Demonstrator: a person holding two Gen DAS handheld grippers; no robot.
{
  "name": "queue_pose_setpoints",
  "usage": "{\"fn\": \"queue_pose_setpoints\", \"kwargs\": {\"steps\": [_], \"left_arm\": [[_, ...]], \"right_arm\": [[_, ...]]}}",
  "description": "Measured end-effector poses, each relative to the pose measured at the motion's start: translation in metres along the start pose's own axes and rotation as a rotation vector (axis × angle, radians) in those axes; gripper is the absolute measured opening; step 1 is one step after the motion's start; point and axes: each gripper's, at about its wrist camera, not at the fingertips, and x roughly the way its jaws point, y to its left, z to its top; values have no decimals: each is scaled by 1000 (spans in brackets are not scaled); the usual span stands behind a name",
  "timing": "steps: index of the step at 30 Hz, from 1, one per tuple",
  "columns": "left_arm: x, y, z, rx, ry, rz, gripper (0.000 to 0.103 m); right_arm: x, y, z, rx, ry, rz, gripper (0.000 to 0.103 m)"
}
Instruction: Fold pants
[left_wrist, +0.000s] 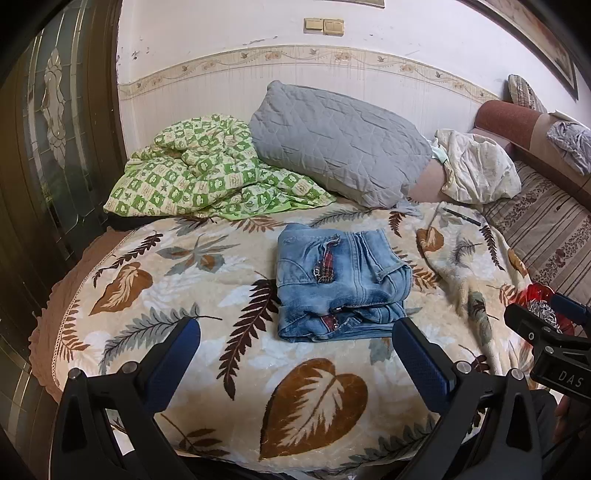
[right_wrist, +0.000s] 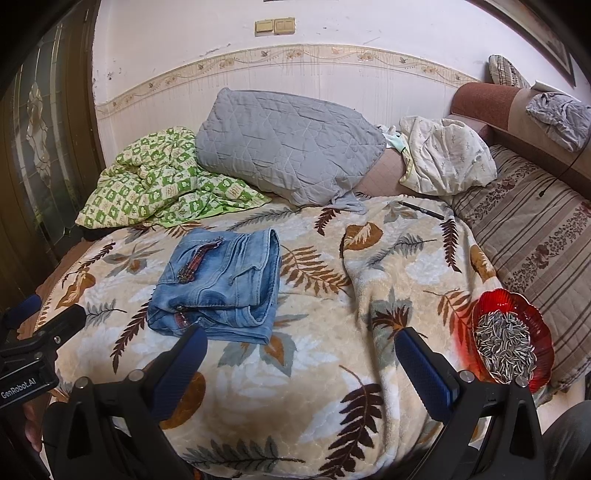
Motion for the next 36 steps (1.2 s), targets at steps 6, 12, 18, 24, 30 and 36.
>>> {"fn": "queue_pose_setpoints", "kwargs": {"steps": [6,12,18,24,30,36], "left_arm": [[0,2,2,5,0,6,103],[-1,2,0,10,-9,5,103],[-1,1,2,5,-6,4,103],[-1,0,2,1,-6,1,103],[-1,0,2,2,-4,1,103],[-2,0,2,-8,-11,-7,103]], "right_arm": [[0,0,0,-1,0,-1,103],[0,0,1,-2,-1,0,103],[0,0,1,-1,-1,-1,103],[0,0,0,0,0,-2,103],[1,-1,1,-2,0,1,103],[1,-3,0,-1,2,1,103]]}}
